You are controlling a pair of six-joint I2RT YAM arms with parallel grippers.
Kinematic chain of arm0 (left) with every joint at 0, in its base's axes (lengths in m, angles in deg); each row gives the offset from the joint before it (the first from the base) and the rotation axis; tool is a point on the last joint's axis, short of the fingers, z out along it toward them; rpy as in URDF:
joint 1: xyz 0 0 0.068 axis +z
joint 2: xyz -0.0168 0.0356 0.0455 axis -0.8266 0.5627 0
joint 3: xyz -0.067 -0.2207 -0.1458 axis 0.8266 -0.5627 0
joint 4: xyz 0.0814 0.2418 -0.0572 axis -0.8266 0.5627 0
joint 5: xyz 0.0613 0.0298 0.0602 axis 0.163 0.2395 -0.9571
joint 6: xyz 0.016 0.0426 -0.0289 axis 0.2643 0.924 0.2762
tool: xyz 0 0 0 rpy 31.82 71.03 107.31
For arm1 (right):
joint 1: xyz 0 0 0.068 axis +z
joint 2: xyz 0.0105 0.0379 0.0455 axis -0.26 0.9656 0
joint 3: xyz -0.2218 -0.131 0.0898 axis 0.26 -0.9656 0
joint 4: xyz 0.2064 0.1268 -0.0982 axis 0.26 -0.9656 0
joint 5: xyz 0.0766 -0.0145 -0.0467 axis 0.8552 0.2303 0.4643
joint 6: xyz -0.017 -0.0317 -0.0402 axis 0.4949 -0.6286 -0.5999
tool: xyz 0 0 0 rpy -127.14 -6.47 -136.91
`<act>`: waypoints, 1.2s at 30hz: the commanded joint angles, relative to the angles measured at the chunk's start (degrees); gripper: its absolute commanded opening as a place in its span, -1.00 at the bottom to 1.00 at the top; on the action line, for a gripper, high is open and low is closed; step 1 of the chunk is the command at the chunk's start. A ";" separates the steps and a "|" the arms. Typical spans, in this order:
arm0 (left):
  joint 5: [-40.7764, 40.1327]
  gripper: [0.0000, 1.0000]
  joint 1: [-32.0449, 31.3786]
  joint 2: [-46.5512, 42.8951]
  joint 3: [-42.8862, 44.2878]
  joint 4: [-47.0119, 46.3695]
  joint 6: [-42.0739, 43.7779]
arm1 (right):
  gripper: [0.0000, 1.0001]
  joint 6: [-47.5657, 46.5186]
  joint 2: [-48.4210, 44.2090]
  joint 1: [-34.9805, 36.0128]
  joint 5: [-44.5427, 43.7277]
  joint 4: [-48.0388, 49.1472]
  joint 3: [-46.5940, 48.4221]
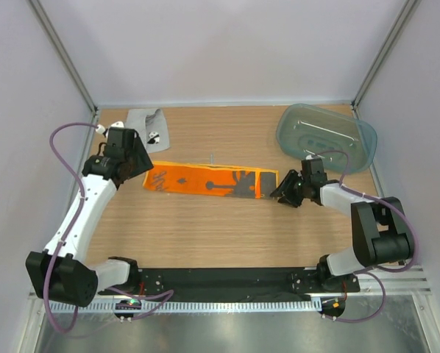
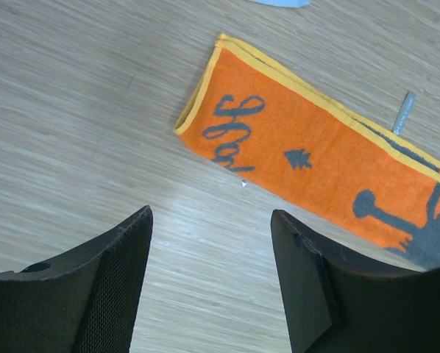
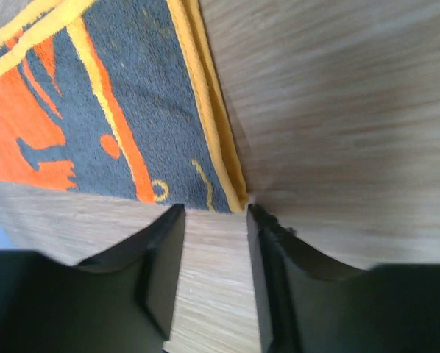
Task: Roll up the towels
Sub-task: Fold the towel
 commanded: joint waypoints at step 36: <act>-3.03 0.30 2.02 -2.78 -4.47 0.87 6.69 | -0.98 -10.30 24.01 35.26 -25.02 -27.63 60.82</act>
